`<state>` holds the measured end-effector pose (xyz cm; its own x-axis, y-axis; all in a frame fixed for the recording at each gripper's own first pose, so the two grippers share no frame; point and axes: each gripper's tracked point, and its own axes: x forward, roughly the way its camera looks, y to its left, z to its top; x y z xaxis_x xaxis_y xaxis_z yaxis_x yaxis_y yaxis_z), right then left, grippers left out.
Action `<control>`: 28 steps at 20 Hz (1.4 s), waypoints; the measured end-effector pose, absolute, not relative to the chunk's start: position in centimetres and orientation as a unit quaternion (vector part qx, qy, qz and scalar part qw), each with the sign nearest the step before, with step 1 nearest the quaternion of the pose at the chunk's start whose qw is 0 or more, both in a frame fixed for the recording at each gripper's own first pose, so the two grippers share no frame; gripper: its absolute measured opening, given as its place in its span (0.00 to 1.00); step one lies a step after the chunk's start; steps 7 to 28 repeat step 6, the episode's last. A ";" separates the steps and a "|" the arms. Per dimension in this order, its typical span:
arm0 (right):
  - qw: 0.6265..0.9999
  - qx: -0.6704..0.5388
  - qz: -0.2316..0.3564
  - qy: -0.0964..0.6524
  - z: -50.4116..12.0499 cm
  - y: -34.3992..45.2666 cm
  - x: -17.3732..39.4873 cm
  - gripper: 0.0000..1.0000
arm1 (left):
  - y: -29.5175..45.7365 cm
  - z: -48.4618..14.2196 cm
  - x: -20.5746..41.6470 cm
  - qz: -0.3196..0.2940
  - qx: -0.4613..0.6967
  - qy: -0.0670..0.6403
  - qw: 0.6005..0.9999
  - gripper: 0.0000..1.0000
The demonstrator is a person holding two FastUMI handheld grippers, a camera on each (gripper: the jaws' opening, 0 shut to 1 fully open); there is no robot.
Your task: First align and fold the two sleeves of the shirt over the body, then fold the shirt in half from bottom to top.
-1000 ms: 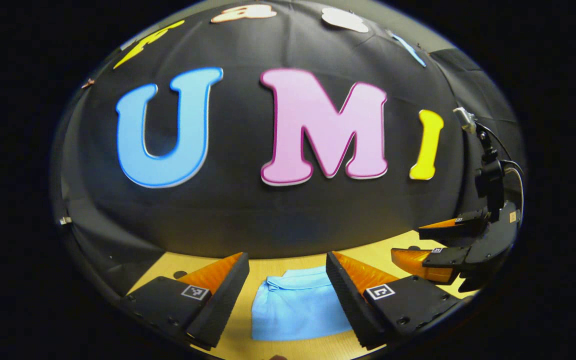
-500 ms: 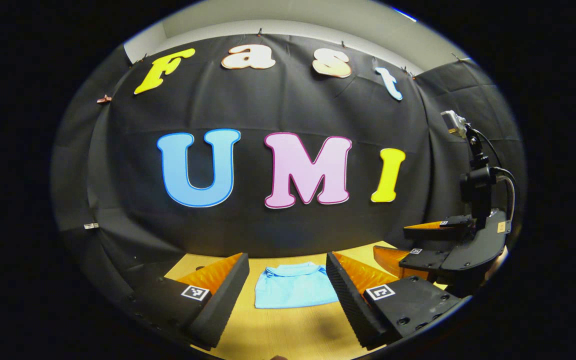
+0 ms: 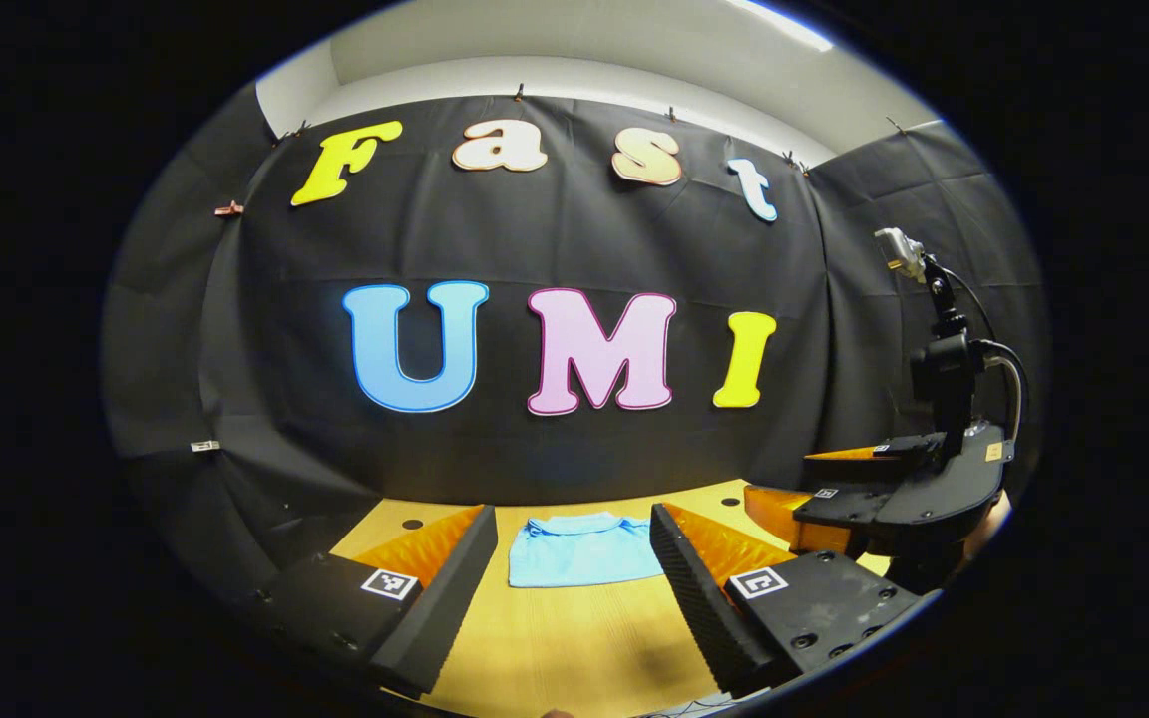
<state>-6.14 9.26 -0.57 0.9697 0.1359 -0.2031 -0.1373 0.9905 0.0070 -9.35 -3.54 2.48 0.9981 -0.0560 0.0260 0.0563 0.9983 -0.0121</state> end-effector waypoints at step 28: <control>0.993 -0.002 0.062 0.104 -0.4 9.5 -6.5 0.97 | -2.6 3.2 -10.4 -0.029 -0.001 -0.021 0.999 0.98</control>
